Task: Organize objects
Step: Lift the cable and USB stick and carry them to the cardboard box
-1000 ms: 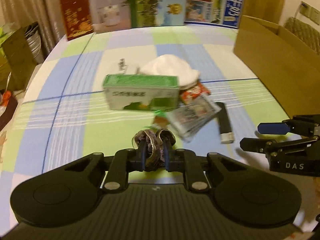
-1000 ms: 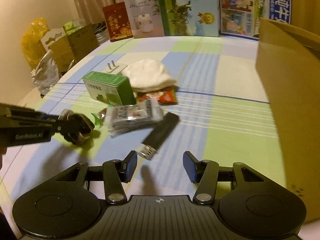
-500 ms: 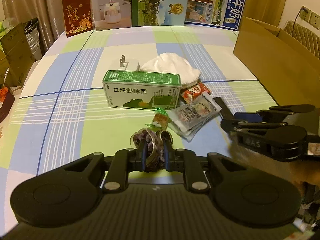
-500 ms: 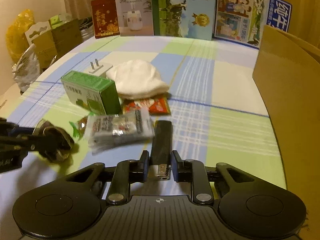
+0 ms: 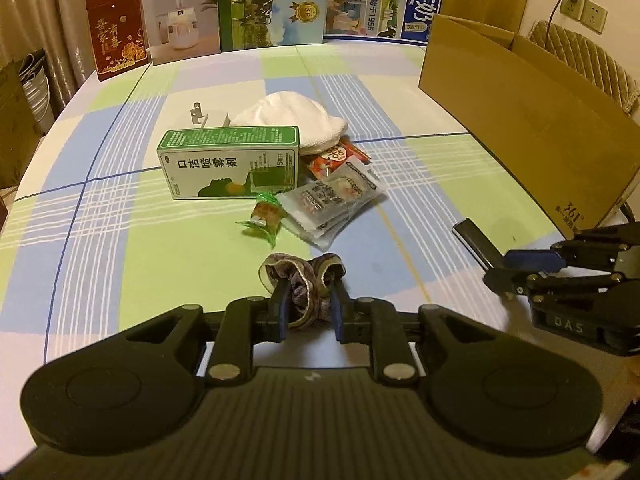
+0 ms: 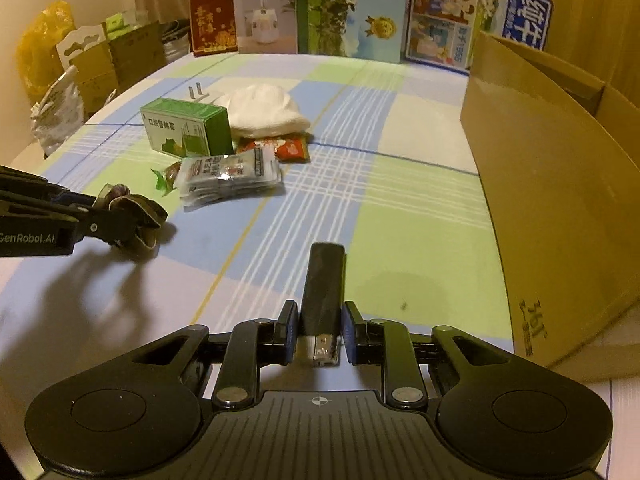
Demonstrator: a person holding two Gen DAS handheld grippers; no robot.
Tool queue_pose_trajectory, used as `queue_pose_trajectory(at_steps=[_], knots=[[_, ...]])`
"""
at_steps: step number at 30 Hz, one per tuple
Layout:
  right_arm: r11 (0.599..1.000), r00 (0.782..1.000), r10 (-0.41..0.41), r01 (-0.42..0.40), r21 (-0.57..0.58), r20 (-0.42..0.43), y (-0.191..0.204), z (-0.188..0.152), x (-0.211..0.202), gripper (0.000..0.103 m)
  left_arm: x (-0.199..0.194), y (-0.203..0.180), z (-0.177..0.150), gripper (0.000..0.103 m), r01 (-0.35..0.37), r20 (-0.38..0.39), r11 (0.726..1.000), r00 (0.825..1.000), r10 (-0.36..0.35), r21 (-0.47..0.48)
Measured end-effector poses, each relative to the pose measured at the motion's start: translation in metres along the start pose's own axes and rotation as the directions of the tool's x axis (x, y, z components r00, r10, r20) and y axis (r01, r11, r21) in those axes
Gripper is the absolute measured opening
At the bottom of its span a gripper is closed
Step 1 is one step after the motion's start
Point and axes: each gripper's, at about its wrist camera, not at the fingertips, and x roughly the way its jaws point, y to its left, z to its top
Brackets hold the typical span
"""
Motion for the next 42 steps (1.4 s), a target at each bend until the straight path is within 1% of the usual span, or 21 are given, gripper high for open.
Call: queue_pose_trajectory(at_steps=[5, 9, 12, 17, 22, 24, 26, 28, 33, 37, 42], knots=[[1.0, 1.0, -0.003, 0.003, -0.003, 0.017, 0.001, 0.0, 0.004, 0.02, 0.003, -0.004, -0.001, 0.018, -0.022, -0.003, 0.999, 1.0, 0.022, 0.025], [1.0, 1.0, 0.003, -0.003, 0.017, 0.008, -0.001, 0.001, 0.003, 0.019, 0.003, -0.007, 0.001, 0.012, -0.032, -0.004, 0.999, 0.999, 0.032, 0.037], [1.0, 1.0, 0.003, -0.004, 0.025, 0.015, -0.001, 0.002, -0.004, 0.019, 0.0, -0.007, 0.001, 0.011, -0.03, -0.002, 0.999, 1.0, 0.03, 0.033], [0.999, 0.998, 0.008, -0.011, 0.048, 0.063, -0.004, 0.014, -0.027, 0.019, -0.009, -0.008, 0.007, 0.011, -0.028, 0.005, 1.0, 1.0, 0.028, 0.006], [0.996, 0.993, 0.009, -0.02, 0.088, 0.122, -0.018, 0.028, -0.066, 0.019, -0.034, -0.024, 0.022, 0.011, -0.029, 0.05, 1.0, 0.998, 0.029, 0.001], [0.994, 0.99, 0.004, -0.02, 0.109, 0.141, -0.028, 0.034, -0.085, 0.019, -0.045, -0.035, 0.03, 0.011, -0.019, 0.071, 1.0, 0.997, 0.018, 0.015], [0.993, 0.985, -0.024, 0.005, 0.114, 0.169, -0.04, 0.041, -0.106, 0.019, -0.057, -0.051, 0.041, 0.011, -0.003, 0.1, 0.999, 0.995, 0.0, 0.032], [0.992, 0.981, -0.051, 0.028, 0.123, 0.185, -0.054, 0.046, -0.124, 0.019, -0.066, -0.067, 0.055, 0.011, 0.03, 0.124, 0.999, 0.992, -0.035, 0.039], [0.979, 0.968, -0.142, 0.106, 0.174, 0.209, -0.106, 0.055, -0.162, 0.019, -0.076, -0.117, 0.087, 0.011, 0.108, 0.166, 0.99, 0.978, -0.123, 0.094], [0.963, 0.96, -0.196, 0.151, 0.222, 0.198, -0.149, 0.055, -0.177, 0.019, -0.073, -0.163, 0.108, 0.011, 0.177, 0.171, 0.975, 0.965, -0.199, 0.136], [0.943, 0.958, -0.229, 0.173, 0.284, 0.175, -0.192, 0.048, -0.179, 0.019, -0.056, -0.214, 0.126, 0.011, 0.222, 0.153, 0.952, 0.954, -0.256, 0.208]])
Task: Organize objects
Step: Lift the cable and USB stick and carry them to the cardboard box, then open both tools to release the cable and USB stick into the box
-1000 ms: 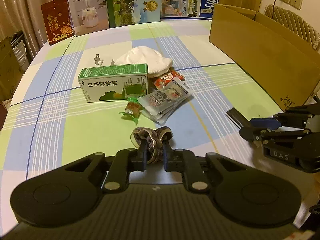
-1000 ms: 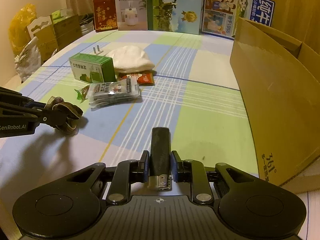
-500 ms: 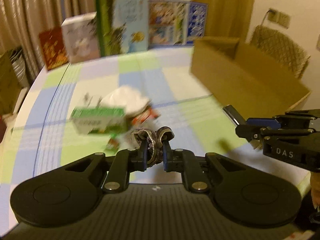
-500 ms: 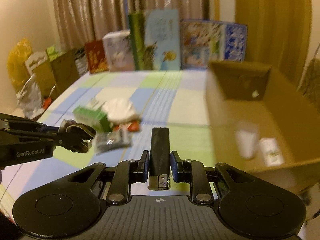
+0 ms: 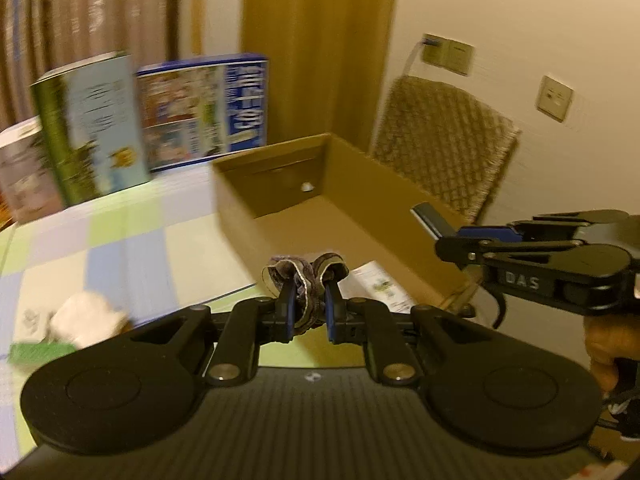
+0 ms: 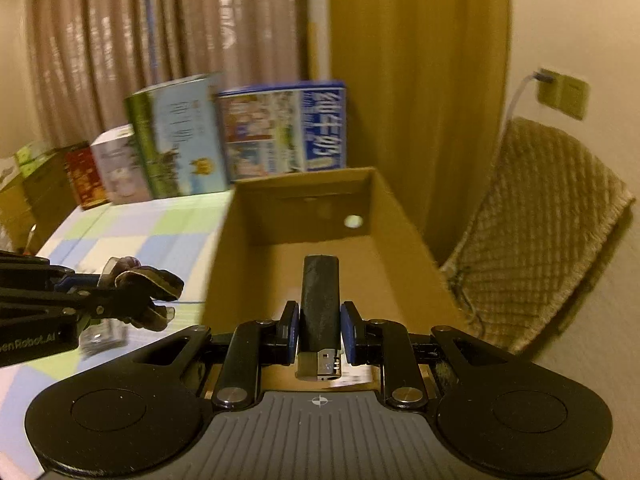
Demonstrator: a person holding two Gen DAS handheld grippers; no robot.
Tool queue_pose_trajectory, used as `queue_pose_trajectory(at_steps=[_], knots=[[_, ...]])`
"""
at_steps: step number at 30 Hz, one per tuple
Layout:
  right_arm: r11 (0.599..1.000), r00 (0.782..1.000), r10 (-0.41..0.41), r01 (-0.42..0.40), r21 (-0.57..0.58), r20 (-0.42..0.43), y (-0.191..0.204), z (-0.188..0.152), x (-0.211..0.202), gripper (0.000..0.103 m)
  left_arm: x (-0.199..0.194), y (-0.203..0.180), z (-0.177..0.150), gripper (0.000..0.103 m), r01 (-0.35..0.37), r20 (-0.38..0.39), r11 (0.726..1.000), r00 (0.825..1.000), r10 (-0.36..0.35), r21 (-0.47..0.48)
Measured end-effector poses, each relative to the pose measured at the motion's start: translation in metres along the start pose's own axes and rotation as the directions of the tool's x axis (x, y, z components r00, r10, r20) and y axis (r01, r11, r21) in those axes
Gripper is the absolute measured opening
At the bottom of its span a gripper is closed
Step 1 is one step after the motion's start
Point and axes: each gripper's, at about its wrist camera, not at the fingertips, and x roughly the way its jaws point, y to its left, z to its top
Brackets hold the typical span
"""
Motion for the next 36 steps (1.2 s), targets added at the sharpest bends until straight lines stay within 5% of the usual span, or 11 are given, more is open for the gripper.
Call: queue_pose_trajectory(at_steps=[7, 11, 13, 24, 27, 36], knots=[[0.999, 1.0, -0.002, 0.002, 0.043, -0.007, -0.029, 0.002, 0.015, 0.019, 0.041, -0.028, 0.015, 0.012, 0.041, -0.022, 0.999, 0.999, -0.041, 0.029], [0.997, 1.0, 0.011, -0.009, 0.075, -0.018, -0.04, 0.001, 0.024, 0.019, 0.064, -0.029, 0.015, 0.032, 0.032, -0.038, 0.999, 0.999, -0.03, 0.037], [0.996, 1.0, 0.017, -0.015, 0.083, -0.02, -0.042, 0.0, 0.026, 0.019, 0.069, -0.029, 0.014, 0.032, 0.018, -0.045, 0.998, 0.999, -0.015, 0.056], [0.989, 0.997, 0.081, -0.083, 0.126, 0.016, -0.036, 0.006, 0.037, 0.02, 0.046, -0.007, 0.013, 0.04, -0.018, -0.025, 0.999, 1.0, 0.019, 0.042], [0.983, 0.995, 0.092, -0.095, 0.159, 0.027, -0.037, 0.009, 0.035, 0.032, 0.038, 0.003, 0.01, 0.044, -0.032, -0.034, 0.999, 0.999, 0.033, 0.022], [0.985, 0.995, 0.09, -0.096, 0.144, 0.05, -0.026, 0.005, 0.003, 0.045, 0.001, 0.039, -0.01, 0.058, -0.097, -0.031, 0.994, 0.995, 0.095, -0.05]])
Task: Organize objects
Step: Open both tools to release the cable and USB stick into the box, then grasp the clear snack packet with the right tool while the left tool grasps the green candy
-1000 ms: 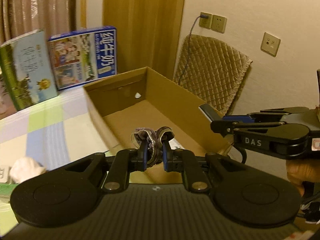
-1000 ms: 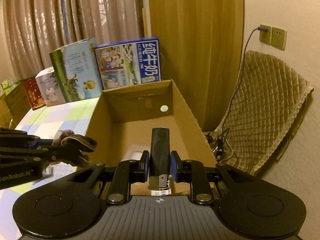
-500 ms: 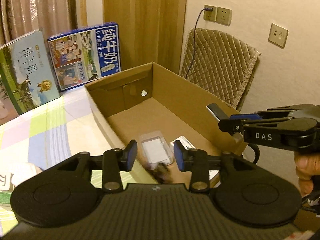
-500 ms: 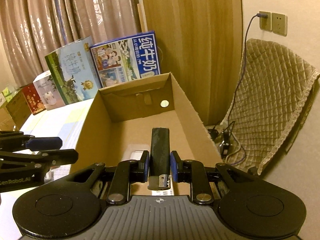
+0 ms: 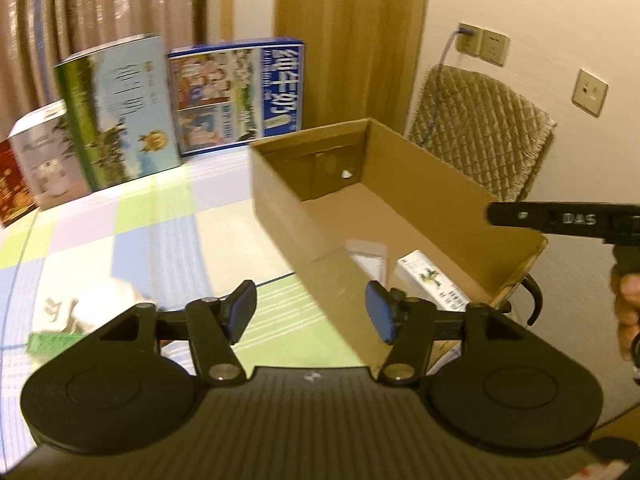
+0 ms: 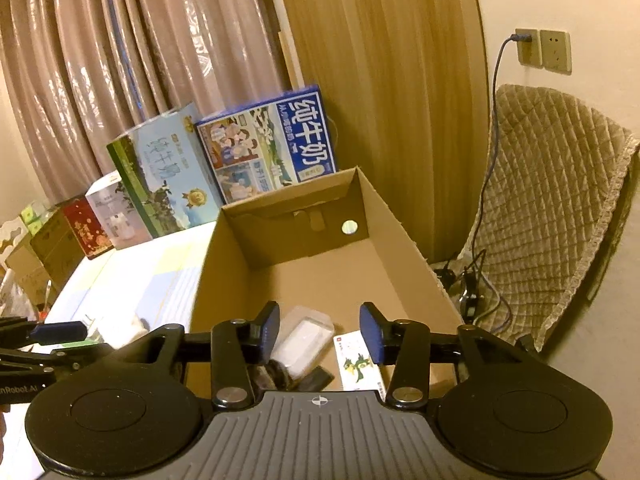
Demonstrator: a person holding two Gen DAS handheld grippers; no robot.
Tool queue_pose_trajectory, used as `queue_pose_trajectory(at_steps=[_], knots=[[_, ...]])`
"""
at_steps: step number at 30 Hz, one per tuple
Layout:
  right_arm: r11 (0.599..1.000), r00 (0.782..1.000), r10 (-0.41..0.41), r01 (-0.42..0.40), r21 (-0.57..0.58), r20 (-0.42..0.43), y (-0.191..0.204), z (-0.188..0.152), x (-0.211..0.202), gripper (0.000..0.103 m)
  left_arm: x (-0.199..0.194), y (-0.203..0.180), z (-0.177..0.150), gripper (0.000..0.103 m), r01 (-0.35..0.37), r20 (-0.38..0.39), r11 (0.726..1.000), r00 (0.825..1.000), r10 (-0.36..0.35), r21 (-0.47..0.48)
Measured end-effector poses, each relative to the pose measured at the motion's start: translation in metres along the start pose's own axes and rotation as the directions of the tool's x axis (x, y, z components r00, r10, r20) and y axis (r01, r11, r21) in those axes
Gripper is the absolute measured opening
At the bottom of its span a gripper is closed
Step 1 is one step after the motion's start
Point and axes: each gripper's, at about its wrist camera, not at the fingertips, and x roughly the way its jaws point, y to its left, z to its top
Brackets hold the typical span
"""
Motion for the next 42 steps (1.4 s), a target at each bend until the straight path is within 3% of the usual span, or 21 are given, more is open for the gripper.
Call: queue_pose_trajectory(at_steps=[11, 23, 32, 42], knots=[[0.991, 0.993, 0.114, -0.113, -0.07, 0.02, 0.071, -0.02, -0.034, 0.058, -0.081, 0.061, -0.041, 0.074, -0.127, 0.042, 0.989, 0.991, 0.13, -0.081], [0.952, 0.973, 0.22, -0.23, -0.2, -0.069, 0.155, -0.057, -0.025, 0.071, -0.137, 0.129, -0.091, 0.085, -0.264, 0.031, 0.951, 0.962, 0.272, -0.16], [0.927, 0.965, 0.234, -0.259, -0.271, -0.122, 0.189, -0.079, -0.006, 0.077, -0.145, 0.161, -0.109, 0.089, -0.291, 0.02, 0.937, 0.954, 0.3, -0.193], [0.905, 0.948, 0.246, -0.3, -0.301, -0.203, 0.208, -0.105, 0.053, 0.08, -0.104, 0.188, -0.121, 0.088, -0.307, -0.039, 0.936, 0.951, 0.306, -0.174]])
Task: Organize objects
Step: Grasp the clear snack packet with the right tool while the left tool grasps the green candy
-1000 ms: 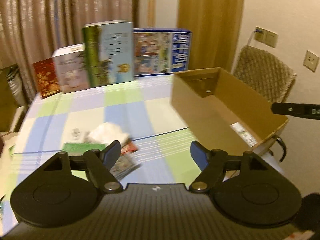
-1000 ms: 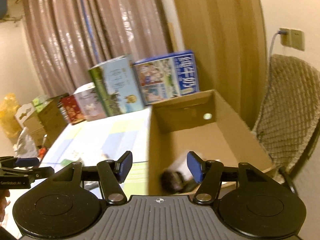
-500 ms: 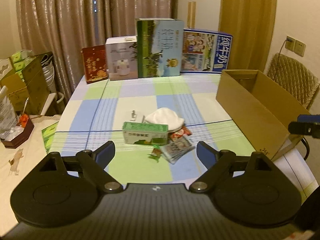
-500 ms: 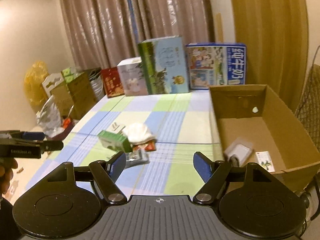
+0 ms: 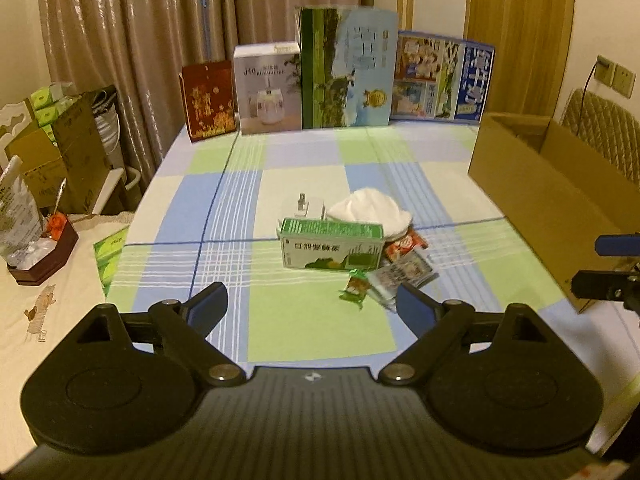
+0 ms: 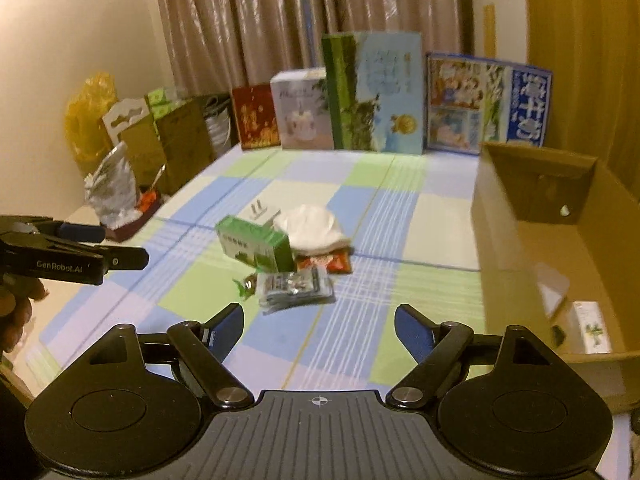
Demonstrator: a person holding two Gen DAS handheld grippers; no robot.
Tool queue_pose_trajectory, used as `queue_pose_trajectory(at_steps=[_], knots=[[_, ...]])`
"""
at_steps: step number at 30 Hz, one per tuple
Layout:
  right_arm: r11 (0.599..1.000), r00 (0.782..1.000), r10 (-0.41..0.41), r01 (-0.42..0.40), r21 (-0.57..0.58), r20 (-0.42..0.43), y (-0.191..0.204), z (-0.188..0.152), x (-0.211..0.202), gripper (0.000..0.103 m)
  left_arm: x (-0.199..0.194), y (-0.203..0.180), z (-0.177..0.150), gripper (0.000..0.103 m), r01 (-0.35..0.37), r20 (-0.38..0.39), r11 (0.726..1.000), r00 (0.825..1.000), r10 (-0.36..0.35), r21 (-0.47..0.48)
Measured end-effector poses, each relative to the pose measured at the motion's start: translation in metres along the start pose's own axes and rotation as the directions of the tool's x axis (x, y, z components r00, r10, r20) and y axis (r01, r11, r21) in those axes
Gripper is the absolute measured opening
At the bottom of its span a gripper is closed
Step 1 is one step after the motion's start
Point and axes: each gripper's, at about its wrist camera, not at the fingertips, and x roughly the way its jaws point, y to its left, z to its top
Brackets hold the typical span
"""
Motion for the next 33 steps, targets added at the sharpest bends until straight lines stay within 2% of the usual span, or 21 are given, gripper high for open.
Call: queue_pose_trajectory(at_steps=[8, 14, 16, 17, 18, 19, 27, 33], knots=[[0.994, 0.996, 0.015, -0.024, -0.108, -0.085, -0.001, 0.0, 0.073, 0.08, 0.057, 0.005, -0.007, 0.088, 0.024, -0.054, 0.998, 0.998, -0.021, 0.051], [0.994, 0.993, 0.024, -0.036, -0.101, -0.117, -0.007, 0.004, 0.113, 0.08, 0.093, 0.013, -0.008, 0.088, 0.022, -0.08, 0.999, 0.997, -0.019, 0.047], [0.994, 0.991, 0.044, -0.056, -0.089, -0.129, -0.005, 0.006, 0.125, 0.084, 0.101, 0.014, -0.006, 0.088, 0.019, -0.089, 0.999, 0.996, -0.015, 0.046], [0.995, 0.99, 0.054, -0.065, -0.076, -0.133, -0.004, 0.007, 0.13, 0.092, 0.106, 0.015, -0.004, 0.088, 0.018, -0.091, 0.999, 0.996, -0.014, 0.048], [0.995, 0.988, 0.065, -0.074, -0.066, -0.139, -0.003, 0.009, 0.135, 0.098, 0.108, 0.016, -0.003, 0.088, 0.017, -0.089, 0.999, 0.996, -0.013, 0.05], [0.995, 0.987, 0.074, -0.084, -0.06, -0.143, -0.003, 0.01, 0.14, 0.098, 0.111, 0.017, -0.001, 0.088, 0.013, -0.088, 0.999, 0.996, -0.009, 0.05], [0.989, 0.984, 0.069, -0.089, -0.118, -0.167, 0.005, 0.012, 0.173, 0.1, 0.121, 0.031, 0.006, 0.088, 0.026, -0.104, 1.0, 0.994, -0.024, 0.017], [0.985, 0.981, 0.072, -0.097, -0.139, -0.18, 0.01, 0.011, 0.188, 0.101, 0.128, 0.036, 0.004, 0.088, 0.008, -0.137, 1.0, 0.991, -0.006, 0.014]])
